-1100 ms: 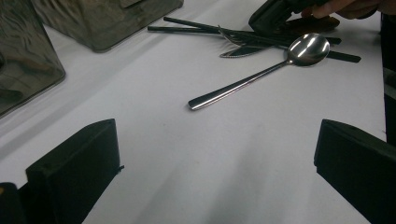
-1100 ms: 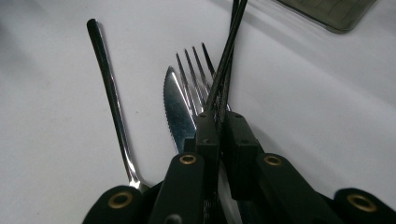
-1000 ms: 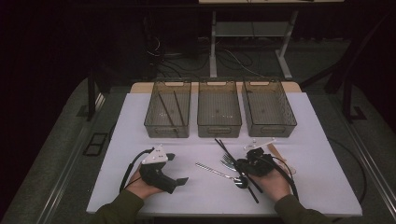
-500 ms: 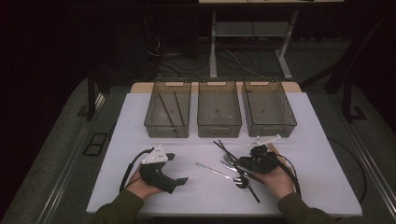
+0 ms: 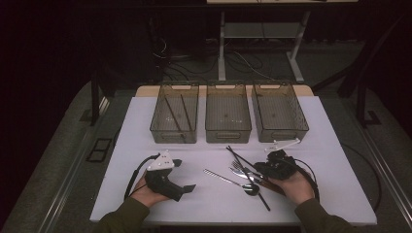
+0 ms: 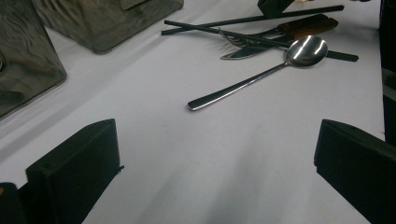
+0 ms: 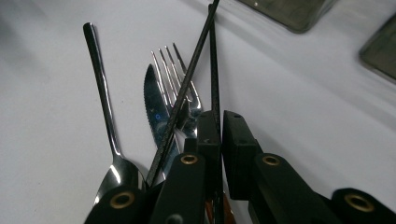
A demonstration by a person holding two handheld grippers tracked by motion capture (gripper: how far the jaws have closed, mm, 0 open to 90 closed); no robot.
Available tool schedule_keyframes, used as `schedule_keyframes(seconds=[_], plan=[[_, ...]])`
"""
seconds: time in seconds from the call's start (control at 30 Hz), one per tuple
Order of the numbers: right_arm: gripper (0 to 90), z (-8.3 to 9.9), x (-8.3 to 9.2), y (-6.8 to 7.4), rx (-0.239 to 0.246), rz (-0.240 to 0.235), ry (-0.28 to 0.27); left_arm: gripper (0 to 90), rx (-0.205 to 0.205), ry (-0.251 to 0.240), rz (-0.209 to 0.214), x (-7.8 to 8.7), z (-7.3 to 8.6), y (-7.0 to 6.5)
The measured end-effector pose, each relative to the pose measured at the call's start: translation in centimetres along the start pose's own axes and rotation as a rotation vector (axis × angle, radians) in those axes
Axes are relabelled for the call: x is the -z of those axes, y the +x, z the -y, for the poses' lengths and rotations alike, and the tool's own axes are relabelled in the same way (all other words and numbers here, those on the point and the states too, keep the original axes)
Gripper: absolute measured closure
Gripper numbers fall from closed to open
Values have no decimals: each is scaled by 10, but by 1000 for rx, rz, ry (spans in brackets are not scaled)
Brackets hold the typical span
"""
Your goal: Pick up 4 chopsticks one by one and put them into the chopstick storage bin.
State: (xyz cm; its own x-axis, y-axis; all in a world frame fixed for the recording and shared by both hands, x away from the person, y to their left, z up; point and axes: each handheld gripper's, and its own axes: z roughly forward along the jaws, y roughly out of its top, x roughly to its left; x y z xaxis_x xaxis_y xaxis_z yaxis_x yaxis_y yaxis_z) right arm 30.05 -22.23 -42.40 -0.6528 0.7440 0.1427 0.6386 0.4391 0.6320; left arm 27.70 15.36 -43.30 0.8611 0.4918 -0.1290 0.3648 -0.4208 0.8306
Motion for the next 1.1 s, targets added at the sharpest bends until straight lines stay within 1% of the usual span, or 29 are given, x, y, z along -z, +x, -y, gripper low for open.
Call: schedule_keyframes(seconds=[0.13, 0.3, 0.47, 0.57, 0.67, 0.77, 0.9, 1.0, 1.1], plan=[[858, 1, 8, -6, -6, 1, -12, 0, 0, 1, 0, 0, 0, 0], [858, 2, 19, -12, -11, -13, -26, 0, 1, 0, 0, 0, 0, 0], [858, 1, 29, -15, -11, -22, -38, 0, 1, 1, 0, 0, 0, 0], [858, 0, 32, -16, -4, -37, -51, 0, 1, 0, 0, 0, 0, 0], [858, -2, 35, -16, 2, -50, -53, 0, 0, 1, 0, 0, 0, 0], [857, -5, 38, -13, 10, -69, -68, 0, -1, 3, 0, -1, 0, 0], [857, -11, 41, -9, 27, -78, -86, 0, -1, 1, 1, -1, 0, 0], [857, -16, 42, -7, 29, -83, -96, 0, 0, 0, 1, -1, 0, 0], [857, -21, 42, -5, 36, -89, -106, 0, -1, 0, -6, -1, 1, 1]])
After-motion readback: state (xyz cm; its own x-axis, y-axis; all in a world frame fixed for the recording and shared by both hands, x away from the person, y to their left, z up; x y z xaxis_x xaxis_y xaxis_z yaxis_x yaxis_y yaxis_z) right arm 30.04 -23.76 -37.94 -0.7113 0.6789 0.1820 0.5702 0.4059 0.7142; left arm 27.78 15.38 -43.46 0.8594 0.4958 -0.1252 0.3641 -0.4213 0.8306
